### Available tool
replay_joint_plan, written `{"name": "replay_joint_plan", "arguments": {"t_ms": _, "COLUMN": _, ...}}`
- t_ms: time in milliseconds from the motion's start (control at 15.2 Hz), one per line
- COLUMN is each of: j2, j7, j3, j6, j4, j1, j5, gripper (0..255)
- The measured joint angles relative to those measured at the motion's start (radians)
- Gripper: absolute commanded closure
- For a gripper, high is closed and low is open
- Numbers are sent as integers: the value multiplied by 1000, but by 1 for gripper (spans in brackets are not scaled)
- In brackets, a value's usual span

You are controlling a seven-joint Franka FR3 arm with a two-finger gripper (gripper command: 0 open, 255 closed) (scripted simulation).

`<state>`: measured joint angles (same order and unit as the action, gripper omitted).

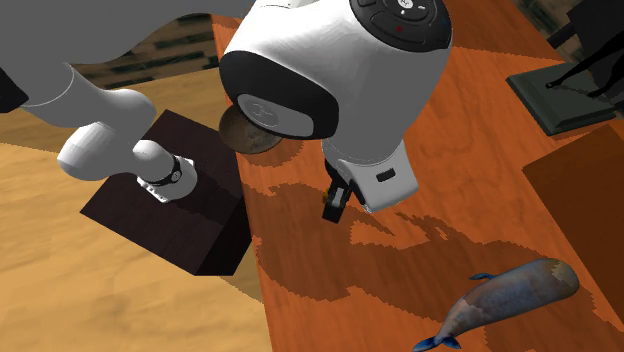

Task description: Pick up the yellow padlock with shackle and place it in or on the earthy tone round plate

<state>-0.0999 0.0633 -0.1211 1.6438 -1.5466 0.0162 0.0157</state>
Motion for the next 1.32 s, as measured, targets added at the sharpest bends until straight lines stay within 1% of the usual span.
{"name": "replay_joint_plan", "arguments": {"t_ms": 726, "j2": -1, "j7": 0, "j3": 0, "j6": -6, "j4": 8, "j1": 0, "j5": 0, "gripper": 255}}
{"name": "replay_joint_plan", "arguments": {"t_ms": 924, "j2": -5, "j7": 1, "j3": -1, "j6": -43, "j4": 48, "j1": 1, "j5": 0, "gripper": 255}}
{"name": "replay_joint_plan", "arguments": {"t_ms": 1320, "j2": -37, "j7": 2, "j3": -2, "j6": -134, "j4": 171, "j1": 3, "j5": 5, "gripper": 255}}
